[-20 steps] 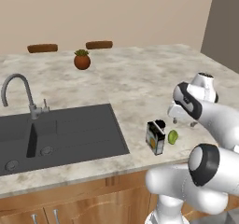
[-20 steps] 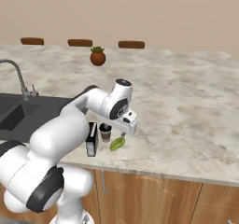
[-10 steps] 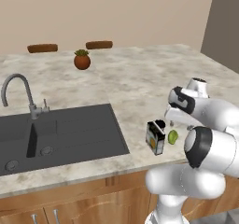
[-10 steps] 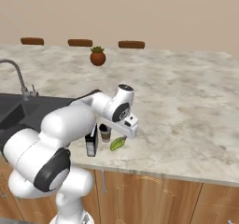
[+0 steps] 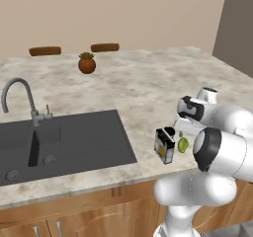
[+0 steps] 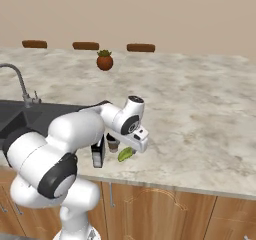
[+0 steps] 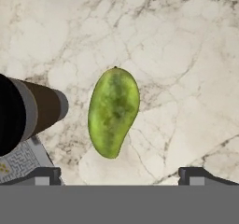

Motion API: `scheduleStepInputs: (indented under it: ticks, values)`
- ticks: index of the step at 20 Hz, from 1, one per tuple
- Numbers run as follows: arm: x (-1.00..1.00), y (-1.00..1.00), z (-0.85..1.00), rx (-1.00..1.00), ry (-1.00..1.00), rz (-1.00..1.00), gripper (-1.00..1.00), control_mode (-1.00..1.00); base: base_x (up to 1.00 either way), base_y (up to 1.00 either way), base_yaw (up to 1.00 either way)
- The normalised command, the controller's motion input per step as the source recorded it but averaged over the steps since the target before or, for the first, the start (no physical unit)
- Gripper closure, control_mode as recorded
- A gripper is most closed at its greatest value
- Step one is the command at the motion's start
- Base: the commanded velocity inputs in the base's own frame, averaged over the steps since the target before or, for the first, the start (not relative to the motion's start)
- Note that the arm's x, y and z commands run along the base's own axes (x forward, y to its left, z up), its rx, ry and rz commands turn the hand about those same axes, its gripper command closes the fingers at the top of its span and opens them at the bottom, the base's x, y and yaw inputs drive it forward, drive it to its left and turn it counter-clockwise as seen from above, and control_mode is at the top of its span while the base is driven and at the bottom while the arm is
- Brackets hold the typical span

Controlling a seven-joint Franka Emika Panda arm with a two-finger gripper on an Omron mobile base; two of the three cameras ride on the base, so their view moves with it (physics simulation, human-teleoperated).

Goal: Pick up all produce items and place them in the sink. Turn on the sink faucet to wash them. Then turn the sink off and put them in the tray.

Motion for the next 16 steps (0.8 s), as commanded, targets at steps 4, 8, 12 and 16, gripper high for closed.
scheduleStepInputs:
  ticks: [4, 8, 12, 16]
  values:
    - [0.08, 0.0, -0.15, 0.0, 0.0, -0.03, -1.0, -1.0, 0.0, 0.0, 0.0]
    - [0.13, 0.0, -0.1, 0.0, 0.0, -0.02, -1.0, -1.0, 0.0, 0.0, 0.0]
    - [0.13, 0.0, -0.13, 0.0, 0.0, -0.02, -1.0, -1.0, 0.0, 0.0, 0.0]
    - [0.05, 0.0, -0.16, 0.0, 0.0, -0.02, -1.0, -1.0, 0.0, 0.0, 0.0]
